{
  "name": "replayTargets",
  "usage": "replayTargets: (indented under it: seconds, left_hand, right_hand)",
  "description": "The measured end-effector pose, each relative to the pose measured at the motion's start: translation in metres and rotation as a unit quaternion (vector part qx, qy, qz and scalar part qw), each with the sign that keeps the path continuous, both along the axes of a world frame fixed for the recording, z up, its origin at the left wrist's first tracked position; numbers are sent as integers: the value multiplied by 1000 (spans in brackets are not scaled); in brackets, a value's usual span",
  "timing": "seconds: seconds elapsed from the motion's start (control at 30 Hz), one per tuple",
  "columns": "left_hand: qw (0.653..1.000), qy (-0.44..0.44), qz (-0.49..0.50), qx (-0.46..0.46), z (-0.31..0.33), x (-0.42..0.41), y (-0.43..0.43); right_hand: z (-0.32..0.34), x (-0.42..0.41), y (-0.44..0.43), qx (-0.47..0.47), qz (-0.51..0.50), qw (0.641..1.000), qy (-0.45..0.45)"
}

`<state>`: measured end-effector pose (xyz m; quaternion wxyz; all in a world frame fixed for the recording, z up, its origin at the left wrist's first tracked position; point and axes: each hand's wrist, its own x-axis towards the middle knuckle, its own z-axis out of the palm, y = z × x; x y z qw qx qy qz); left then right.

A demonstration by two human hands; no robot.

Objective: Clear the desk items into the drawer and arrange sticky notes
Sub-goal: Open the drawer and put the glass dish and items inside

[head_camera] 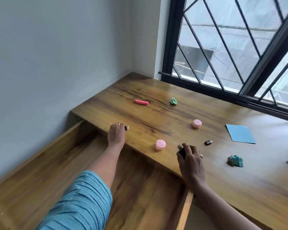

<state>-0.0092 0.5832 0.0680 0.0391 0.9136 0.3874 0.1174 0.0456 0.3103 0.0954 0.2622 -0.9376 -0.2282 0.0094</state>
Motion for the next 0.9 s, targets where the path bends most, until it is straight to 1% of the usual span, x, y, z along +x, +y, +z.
replayTargets:
  seconds: [0.07, 0.13, 0.3, 0.37, 0.47, 0.67, 0.77, 0.9]
  left_hand:
    - [1000, -21, -11, 10, -1, -10, -12]
    - [999, -43, -21, 0, -4, -23, -23]
    - [991, -116, -6, -60, -7, -86, -58]
    - [989, -123, -1, -80, -8, -123, -75]
    - [990, -83, 22, -111, -9, -179, -96]
    - [985, 25, 51, -164, -10, -277, -134]
    - [975, 64, 73, -201, -14, -308, -144]
    - [961, 86, 81, -249, -24, -322, -139]
  right_hand:
    - [0, -11, -2, -2, 23, 1000, -4]
    - [2, -24, -1, -1, 39, 999, -6]
    - [3, -80, 0, 21, 70, 997, 20]
    - [4, -108, -4, 28, 82, 996, 23]
    - [-1, -148, -8, 26, 104, 994, 35]
    - [-15, -225, -4, -14, 114, 985, 127]
    - [-25, -254, 3, -25, 110, 976, 187]
    - [-38, -279, 15, -1, 109, 962, 249]
